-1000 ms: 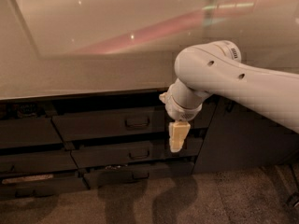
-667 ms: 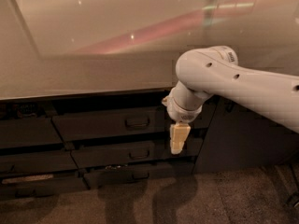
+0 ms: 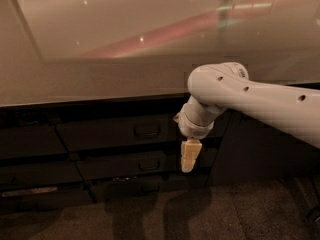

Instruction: Open top drawer

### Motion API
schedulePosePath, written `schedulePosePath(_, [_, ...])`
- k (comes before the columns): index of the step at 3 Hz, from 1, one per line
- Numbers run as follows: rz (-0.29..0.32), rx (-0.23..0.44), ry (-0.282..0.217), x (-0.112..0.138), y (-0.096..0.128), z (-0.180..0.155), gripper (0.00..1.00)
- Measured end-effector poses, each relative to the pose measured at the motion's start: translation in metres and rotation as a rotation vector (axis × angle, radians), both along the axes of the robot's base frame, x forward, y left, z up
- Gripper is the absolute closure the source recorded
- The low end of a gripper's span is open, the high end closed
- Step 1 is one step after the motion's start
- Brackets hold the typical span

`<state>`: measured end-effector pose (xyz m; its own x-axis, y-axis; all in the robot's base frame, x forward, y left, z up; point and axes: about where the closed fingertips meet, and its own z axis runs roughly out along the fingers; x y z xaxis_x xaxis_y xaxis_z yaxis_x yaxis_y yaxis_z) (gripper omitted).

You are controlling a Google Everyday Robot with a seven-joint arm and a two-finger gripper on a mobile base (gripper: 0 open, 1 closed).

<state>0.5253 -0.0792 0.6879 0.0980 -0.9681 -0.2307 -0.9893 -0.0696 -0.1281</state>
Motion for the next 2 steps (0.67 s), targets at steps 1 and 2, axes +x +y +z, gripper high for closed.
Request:
schedulePosePath(1, [-0.002,-0.03,-0.042,0.0008,-0.001,0.0011,0.0])
schedulePosePath(2, [0.014,-0.077,-0.154,-0.0014,-0.0045,0.0066,0.0])
